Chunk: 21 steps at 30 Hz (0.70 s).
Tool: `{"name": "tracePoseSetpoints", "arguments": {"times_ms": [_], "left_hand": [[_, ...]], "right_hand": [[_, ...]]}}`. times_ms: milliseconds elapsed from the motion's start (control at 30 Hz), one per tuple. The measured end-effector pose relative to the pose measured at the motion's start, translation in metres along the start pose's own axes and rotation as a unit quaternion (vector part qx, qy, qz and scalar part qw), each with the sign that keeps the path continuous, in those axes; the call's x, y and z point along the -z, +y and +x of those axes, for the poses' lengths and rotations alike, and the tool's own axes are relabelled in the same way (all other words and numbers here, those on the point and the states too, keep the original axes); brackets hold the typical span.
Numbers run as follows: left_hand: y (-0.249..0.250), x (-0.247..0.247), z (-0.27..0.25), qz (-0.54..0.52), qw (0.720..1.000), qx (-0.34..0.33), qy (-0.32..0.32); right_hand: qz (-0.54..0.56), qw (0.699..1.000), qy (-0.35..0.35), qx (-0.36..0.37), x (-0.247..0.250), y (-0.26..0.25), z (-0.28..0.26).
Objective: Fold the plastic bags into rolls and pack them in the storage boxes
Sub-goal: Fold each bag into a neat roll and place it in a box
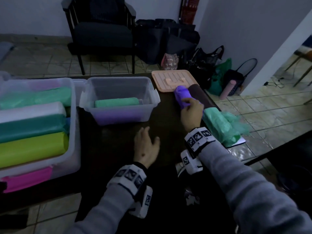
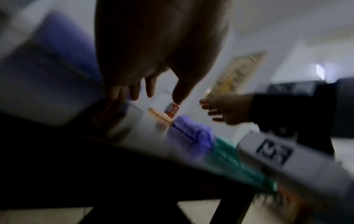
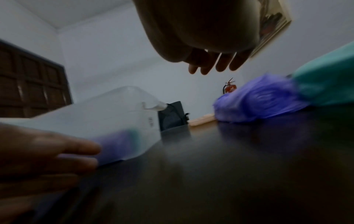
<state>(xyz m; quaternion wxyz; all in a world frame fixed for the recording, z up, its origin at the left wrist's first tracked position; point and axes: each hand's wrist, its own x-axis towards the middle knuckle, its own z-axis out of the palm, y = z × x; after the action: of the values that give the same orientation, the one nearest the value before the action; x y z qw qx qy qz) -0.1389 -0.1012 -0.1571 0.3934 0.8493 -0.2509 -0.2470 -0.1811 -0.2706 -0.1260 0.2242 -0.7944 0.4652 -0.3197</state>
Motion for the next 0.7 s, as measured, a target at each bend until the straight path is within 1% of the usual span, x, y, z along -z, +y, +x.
{"name": "tracePoseSetpoints", "arguments": {"times_ms": [33, 100, 167, 200, 233, 267, 367, 400, 500, 600, 633, 700], "left_hand": [[0.001, -0.01, -0.004, 0.08, 0.996, -0.026, -0.036], [0.0, -0.023, -0.008, 0.209, 0.973, -0.061, -0.072], [-0.004, -0.03, -0.013, 0.291, 0.951, -0.081, -0.063], [-0.006, -0.032, -0.015, 0.308, 0.946, -0.089, -0.053], [-0.007, -0.032, -0.016, 0.314, 0.944, -0.094, -0.048], [-0.009, -0.032, -0.017, 0.317, 0.942, -0.097, -0.045], [-0.01, -0.034, -0.017, 0.323, 0.94, -0.105, -0.036], [-0.01, -0.034, -0.017, 0.326, 0.939, -0.105, -0.034], [-0.01, -0.034, -0.018, 0.328, 0.938, -0.104, -0.036], [-0.011, -0.034, -0.018, 0.33, 0.937, -0.108, -0.035], [-0.012, -0.034, -0.017, 0.328, 0.938, -0.109, -0.033], [-0.013, -0.035, -0.017, 0.324, 0.939, -0.11, -0.032]], "right_hand": [[-0.05, 0.999, 0.01, -0.011, 0.008, 0.01, 0.004], [-0.135, 0.987, 0.05, -0.07, 0.023, 0.028, 0.009], [-0.179, 0.967, 0.096, -0.152, 0.036, 0.045, 0.014], [-0.188, 0.958, 0.106, -0.187, 0.043, 0.054, 0.017], [-0.193, 0.953, 0.096, -0.213, 0.049, 0.063, 0.02], [-0.196, 0.95, 0.068, -0.235, 0.055, 0.07, 0.022], [-0.189, 0.94, -0.042, -0.282, 0.064, 0.084, 0.025], [-0.199, 0.934, -0.067, -0.289, 0.064, 0.083, 0.023], [-0.228, 0.929, -0.125, -0.264, 0.064, 0.077, 0.019], [-0.188, 0.936, -0.192, -0.226, 0.065, 0.069, 0.014], [-0.179, 0.939, -0.203, -0.214, 0.065, 0.065, 0.012], [-0.208, 0.932, -0.219, -0.198, 0.061, 0.057, 0.005]]}}
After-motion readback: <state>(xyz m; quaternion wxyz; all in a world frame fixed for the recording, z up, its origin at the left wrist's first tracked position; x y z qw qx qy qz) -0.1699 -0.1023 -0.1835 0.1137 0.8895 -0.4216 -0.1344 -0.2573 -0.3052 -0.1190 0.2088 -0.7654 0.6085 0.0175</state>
